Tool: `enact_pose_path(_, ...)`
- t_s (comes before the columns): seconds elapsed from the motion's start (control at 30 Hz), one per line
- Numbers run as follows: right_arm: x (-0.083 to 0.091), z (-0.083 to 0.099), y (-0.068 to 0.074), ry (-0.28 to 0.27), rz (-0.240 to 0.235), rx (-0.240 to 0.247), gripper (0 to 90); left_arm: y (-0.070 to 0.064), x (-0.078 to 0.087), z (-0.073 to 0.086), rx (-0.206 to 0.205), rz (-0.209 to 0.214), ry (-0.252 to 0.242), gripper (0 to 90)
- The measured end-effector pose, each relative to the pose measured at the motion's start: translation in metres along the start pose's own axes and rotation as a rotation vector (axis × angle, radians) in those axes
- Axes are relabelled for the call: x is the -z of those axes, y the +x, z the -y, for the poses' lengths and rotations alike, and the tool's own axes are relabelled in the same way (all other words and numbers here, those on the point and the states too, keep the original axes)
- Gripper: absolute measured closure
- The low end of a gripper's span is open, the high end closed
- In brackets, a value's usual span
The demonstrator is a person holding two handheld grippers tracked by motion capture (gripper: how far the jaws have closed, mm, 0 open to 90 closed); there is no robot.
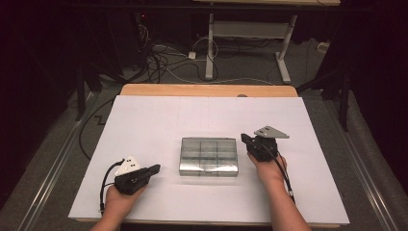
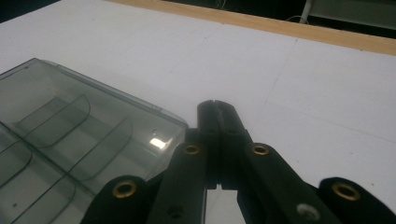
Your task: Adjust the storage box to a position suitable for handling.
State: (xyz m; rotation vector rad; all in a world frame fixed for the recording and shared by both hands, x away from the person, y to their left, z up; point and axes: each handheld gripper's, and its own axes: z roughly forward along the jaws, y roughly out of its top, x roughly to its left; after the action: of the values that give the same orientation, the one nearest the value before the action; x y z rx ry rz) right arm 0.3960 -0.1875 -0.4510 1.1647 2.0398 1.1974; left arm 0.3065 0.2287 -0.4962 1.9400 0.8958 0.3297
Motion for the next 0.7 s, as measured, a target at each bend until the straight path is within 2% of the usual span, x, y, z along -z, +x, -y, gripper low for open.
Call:
enact_pose_path(0.2, -0.017, -0.008, 0.002, 0.037, -0.004, 0.007, 90.0, 0.002, 0.0, 0.0, 0.016, 0.007, 0.001, 87.8)
enact_pose_path(0.4, -0.027, -0.011, 0.004, 0.073, 0.005, 0.011, 90.0, -0.001, 0.0, 0.0, -0.006, -0.002, -0.005, 87.8)
enact_pose_path(0.7, -0.038, -0.01, 0.004, 0.12, 0.001, 0.007, 90.0, -0.001, 0.001, 0.0, -0.015, 0.006, -0.005, 87.8)
